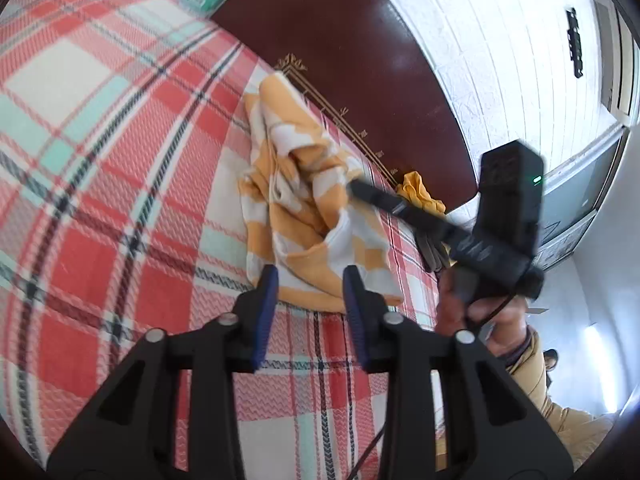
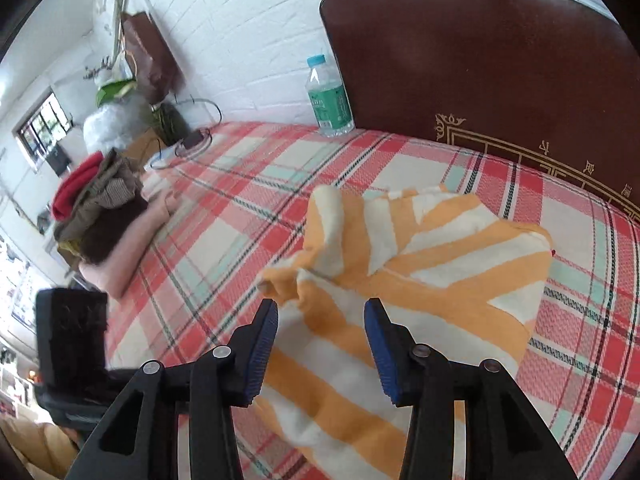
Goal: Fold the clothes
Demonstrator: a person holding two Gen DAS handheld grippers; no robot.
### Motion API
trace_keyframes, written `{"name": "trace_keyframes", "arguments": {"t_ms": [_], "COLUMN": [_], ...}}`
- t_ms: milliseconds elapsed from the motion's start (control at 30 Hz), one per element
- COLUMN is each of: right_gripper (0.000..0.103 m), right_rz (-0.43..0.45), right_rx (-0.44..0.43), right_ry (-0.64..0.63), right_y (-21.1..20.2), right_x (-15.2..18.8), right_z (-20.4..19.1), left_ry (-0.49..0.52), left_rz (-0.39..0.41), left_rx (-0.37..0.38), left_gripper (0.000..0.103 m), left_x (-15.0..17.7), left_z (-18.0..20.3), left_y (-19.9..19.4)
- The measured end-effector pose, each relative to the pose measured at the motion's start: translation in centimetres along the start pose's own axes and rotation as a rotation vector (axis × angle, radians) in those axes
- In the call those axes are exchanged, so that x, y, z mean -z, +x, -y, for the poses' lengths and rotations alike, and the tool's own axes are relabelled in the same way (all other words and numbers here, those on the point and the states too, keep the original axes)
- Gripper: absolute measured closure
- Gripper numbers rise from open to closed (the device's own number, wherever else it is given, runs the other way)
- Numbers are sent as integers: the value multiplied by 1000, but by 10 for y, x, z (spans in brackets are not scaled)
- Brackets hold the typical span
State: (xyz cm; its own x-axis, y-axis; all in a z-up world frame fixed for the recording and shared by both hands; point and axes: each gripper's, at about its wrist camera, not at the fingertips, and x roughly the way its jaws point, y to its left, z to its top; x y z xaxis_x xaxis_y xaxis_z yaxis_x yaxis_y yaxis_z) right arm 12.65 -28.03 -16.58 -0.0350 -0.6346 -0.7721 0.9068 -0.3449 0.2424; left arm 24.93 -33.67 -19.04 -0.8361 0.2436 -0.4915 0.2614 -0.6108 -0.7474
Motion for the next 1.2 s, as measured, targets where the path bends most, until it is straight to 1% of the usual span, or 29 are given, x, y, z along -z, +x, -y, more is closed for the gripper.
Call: {"name": "trace_keyframes", "arguments": {"t_ms": [67,133,167,200,267,333,367,400,467,500,567,633,667,767,833,867,900,1000,1033,1067,1100,1133,1200], "right_gripper": [58,58,56,55,54,53,51,50,49,49,49,49,49,49,49,49,49,48,44,34,29,29,29], "right_rz": [-36,-60,-61,-58,-46,-17,3,27,64,74,68,48,33,-5,-24,-29,-19,37,55,74,92,111,108], "right_rx": [46,109,136,154,127,52,18,-2,1,17,39,60,73,114,117,106,85,12,-12,-36,-61,-85,-119], "right_ry": [-57,-136,-181,-222,-227,-170,-133,-100,-39,-9,31,55,41,-30,-70,-76,-44,108,158,209,259,310,375], "right_y": [17,34,38,38,30,11,0,-11,-29,-36,-39,-37,-33,-21,-17,-18,-22,-33,-37,-40,-44,-48,-39], "right_x": [9,19,23,27,28,29,30,32,37,40,47,55,59,73,80,81,80,74,71,69,67,65,57], "right_z": [-10,-21,-27,-32,-31,-20,-12,-5,11,20,34,45,45,40,36,35,43,77,88,99,110,122,139], "left_ry": [35,47,49,57,74,85,90,96,107,114,127,144,134,112,126,140,144,86,68,53,47,51,69], "left_rz": [21,36,40,42,45,55,61,67,78,68,35,-10,-34,-110,-124,-115,-121,-149,-166,-183,-195,-214,-243], "left_rx": [-29,-52,-62,-77,-108,-135,-149,-162,-189,-194,-207,-271,-305,-336,-327,-320,-315,-257,-229,-209,-197,-184,-177], "left_gripper": [66,66,64,62,61,58,43,32,28,27,26,26,26,26,26,26,26,26,26,26,26,26,26], "left_x": [-3,-10,-9,-15,-28,-38,-43,-48,-59,-65,-75,-85,-87,-85,-80,-79,-79,-80,-80,-79,-76,-73,-70], "left_z": [5,6,0,2,6,10,12,14,18,19,22,21,16,0,-8,-8,-8,-17,-19,-21,-21,-20,-17], "left_y": [-8,-13,-15,-13,-9,-2,2,6,13,24,46,72,83,105,110,108,105,94,91,88,88,86,88]}}
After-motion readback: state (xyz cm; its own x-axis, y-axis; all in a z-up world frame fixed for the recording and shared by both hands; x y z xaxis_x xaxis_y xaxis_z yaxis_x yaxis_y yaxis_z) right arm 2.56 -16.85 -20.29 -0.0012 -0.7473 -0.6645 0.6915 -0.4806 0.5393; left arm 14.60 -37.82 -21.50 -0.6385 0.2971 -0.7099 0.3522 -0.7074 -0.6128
